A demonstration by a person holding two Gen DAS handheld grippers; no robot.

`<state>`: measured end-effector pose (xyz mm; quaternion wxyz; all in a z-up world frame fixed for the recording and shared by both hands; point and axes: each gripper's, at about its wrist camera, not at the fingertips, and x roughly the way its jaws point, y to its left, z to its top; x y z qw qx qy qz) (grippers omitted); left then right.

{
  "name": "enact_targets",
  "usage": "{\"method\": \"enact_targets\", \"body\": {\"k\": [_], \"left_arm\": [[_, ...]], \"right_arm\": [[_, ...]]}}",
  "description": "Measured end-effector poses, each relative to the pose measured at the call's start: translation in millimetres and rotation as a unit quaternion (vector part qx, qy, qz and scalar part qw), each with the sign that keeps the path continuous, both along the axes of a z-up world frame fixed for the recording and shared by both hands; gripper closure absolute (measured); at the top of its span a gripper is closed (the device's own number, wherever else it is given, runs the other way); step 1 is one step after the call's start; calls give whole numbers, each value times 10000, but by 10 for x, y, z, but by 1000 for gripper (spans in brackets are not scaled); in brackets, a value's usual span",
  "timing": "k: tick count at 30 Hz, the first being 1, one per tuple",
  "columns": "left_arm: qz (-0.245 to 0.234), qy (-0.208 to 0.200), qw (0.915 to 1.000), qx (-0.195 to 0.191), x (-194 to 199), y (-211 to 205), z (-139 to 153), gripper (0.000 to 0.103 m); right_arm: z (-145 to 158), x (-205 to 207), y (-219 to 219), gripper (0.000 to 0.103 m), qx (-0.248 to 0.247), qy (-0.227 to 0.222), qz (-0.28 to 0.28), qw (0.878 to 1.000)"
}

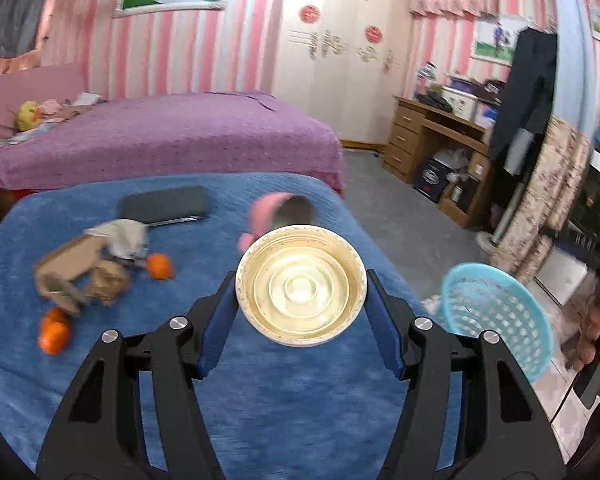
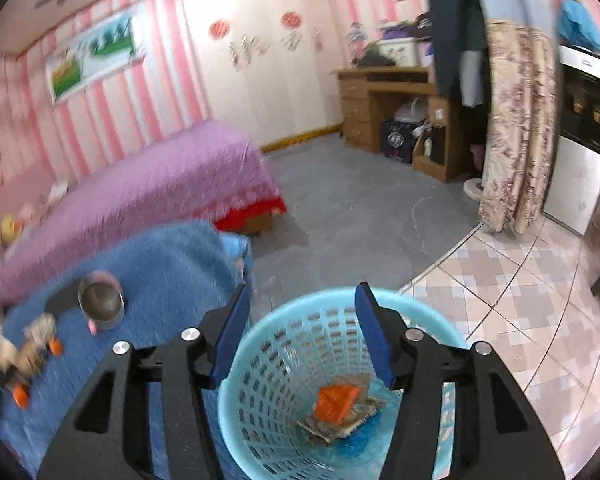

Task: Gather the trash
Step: 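Move the gold lid over the basket and open the left tool, then move both open tools back over the trash on the blanket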

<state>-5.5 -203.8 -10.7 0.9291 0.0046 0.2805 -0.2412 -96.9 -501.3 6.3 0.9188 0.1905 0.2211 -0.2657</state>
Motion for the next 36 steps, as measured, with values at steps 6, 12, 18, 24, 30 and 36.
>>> {"method": "enact_targets", "body": {"k": [6,12,18,24,30,36], "left_arm": [[-716,125,9973,75,-195,-879,-144,43],[-1257,302,9916,13,-299,-1648,-232,43],[-1442,316,9890,45,-418,-2012,-240,29],[-1124,273,9933,-26,-299,-1700,-104,28],[-516,-4,9987,25,-118,-912,128,28],[379,-190,9991,83,117,183,328,27]], "right_arm": [[269,-228,40,37,-459,-336,53,9984],[210,-441,-309,37,-206,-455,-227,9985],[175,-480,-466,37,-136,-465,-262,9985],[178,-420,-430,37,-108,-477,-112,9987],[220,-247,-91,37,-275,-430,347,9981],[228,32,452,37,-448,-323,887,9945]]}}
